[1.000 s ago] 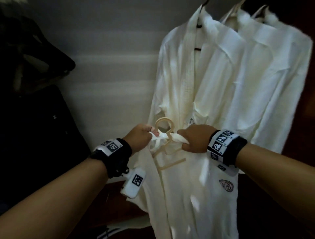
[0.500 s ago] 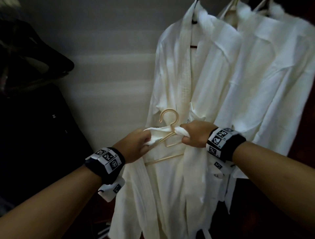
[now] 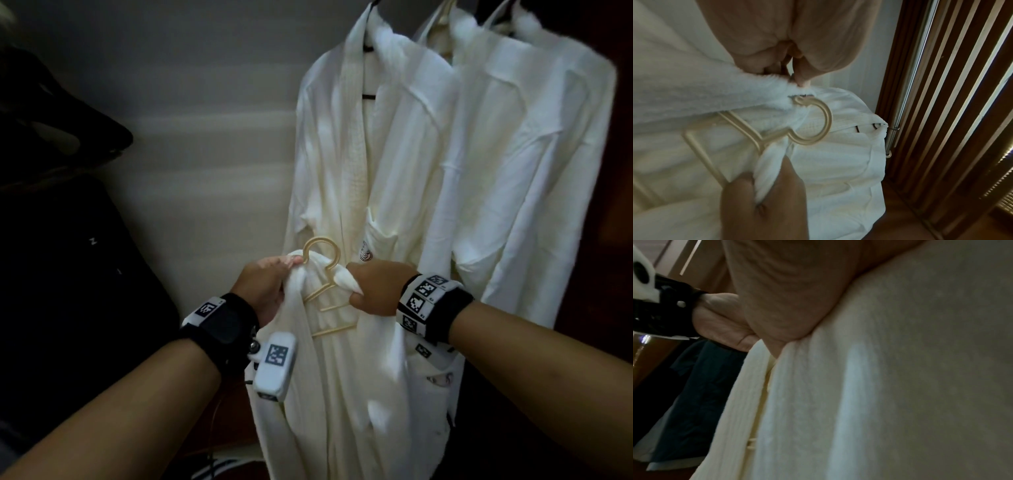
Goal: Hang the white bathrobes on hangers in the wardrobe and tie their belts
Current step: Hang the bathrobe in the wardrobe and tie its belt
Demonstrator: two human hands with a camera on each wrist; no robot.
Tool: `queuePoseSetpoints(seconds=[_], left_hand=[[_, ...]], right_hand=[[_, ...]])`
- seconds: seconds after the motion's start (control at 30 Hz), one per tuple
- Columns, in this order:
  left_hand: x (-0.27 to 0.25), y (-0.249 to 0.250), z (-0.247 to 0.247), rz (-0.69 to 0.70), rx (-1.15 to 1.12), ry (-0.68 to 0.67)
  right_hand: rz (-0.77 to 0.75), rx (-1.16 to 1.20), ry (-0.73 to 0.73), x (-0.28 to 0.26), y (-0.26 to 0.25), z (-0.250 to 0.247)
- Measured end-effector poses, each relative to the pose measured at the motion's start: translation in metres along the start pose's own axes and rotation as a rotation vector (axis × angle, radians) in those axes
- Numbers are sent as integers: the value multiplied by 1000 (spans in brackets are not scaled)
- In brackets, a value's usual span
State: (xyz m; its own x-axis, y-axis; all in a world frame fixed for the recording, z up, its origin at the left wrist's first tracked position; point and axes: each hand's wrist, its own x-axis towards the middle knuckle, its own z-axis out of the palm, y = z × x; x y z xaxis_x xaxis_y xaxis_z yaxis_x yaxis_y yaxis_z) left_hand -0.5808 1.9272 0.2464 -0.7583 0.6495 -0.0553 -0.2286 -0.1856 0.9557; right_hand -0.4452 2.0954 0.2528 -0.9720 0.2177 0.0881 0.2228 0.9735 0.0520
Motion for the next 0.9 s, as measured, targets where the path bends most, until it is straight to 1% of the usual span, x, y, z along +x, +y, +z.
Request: queuePoseSetpoints(seconds=[0.1, 0.17, 0.3, 0.37, 0.47, 0.6, 0.67, 0.7, 0.73, 0.77, 0.83, 0.87, 0.9], left_hand=[[3, -2, 3, 1, -18, -43], [4, -4, 5, -1, -24, -54], [-2, -4, 11, 14, -46, -143], [-4, -5, 14, 29, -88, -177], [-7, -5, 18, 47, -157, -190], [-8, -6, 20, 63, -210, -196], [-9, -2, 19, 106, -102, -163], [-10, 3, 19, 161, 4, -143], [-10, 9, 18, 247, 153, -131], [-10, 17, 17, 352, 343, -155], [-8, 32, 17, 538, 756, -286], [-7, 39, 15, 593, 894, -312], [-3, 43, 9, 600, 943, -296]], right_hand=[[-14, 15, -30, -3, -6, 5], [3, 40, -37, -4, -8, 9], [68, 79, 12, -4, -3, 13], [76, 82, 28, -4, -3, 16], [69, 114, 41, 0, -3, 18], [2, 139, 44, 5, -6, 15], [-51, 114, 18, 5, -9, 14], [-69, 101, 8, 6, -12, 14], [-85, 96, 2, 7, -15, 14], [-107, 93, -2, 9, -20, 13], [-136, 115, 12, 14, -28, 11], [-133, 147, 42, 17, -30, 9], [-122, 189, 77, 20, -30, 8]])
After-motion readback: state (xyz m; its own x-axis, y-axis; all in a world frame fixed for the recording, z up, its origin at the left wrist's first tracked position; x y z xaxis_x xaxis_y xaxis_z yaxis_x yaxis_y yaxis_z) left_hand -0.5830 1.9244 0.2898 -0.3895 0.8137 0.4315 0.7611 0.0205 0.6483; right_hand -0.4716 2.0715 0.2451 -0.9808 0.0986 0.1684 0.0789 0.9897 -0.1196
